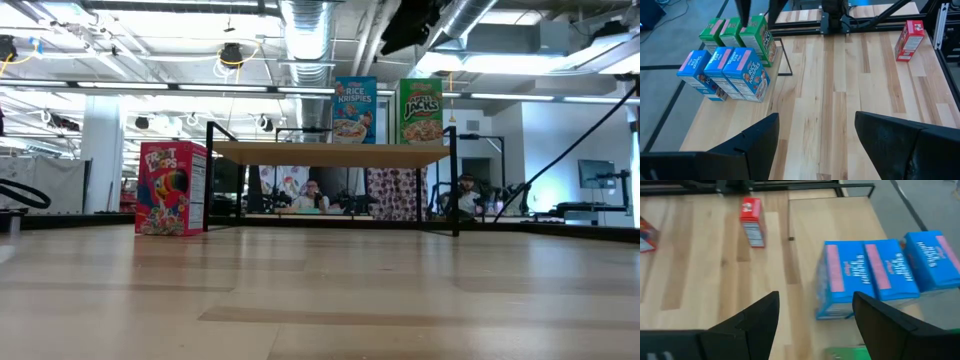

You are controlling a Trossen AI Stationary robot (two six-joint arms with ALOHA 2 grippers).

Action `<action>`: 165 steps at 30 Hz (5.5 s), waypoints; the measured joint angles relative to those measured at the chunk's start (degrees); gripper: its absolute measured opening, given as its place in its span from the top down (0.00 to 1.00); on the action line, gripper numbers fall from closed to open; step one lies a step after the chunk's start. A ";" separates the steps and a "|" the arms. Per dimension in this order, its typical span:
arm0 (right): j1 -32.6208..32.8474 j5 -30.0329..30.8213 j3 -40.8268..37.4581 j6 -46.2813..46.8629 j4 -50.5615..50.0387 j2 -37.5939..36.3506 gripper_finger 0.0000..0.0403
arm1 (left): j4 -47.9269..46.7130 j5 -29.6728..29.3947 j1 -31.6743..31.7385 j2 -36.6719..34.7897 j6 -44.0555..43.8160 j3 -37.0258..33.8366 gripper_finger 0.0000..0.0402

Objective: Stack cereal on shelf
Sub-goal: Put the top red cereal box on the shelf

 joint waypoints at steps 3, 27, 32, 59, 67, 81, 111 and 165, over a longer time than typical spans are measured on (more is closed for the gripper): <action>2.43 0.02 0.00 2.66 -0.94 -0.82 0.31 | 0.00 0.01 0.00 0.00 0.00 0.00 0.38; 18.38 -0.03 0.00 28.51 -18.14 -1.78 0.31 | 0.04 0.00 0.02 0.00 0.00 0.00 0.38; 21.74 1.59 0.00 30.52 -19.21 -1.78 0.31 | -0.07 -0.01 0.01 0.00 0.21 0.00 0.38; 35.91 3.19 0.00 42.72 -20.18 -1.76 0.31 | -0.09 -0.69 2.17 -0.02 -7.61 0.00 0.38; 38.61 6.24 0.00 42.68 -21.48 -1.74 0.31 | -2.56 6.08 2.14 0.36 -7.57 0.00 0.38; 39.16 9.21 0.00 38.84 -21.93 -0.95 0.31 | -19.26 1.66 2.16 0.37 2.64 0.00 0.38; 39.14 13.55 -0.01 38.60 -21.29 -0.99 0.31 | -4.46 5.91 3.01 0.61 11.24 -28.06 0.38; 39.14 13.38 -1.11 38.58 -20.47 -0.29 0.31 | 10.07 14.28 20.06 1.77 17.70 -47.65 0.38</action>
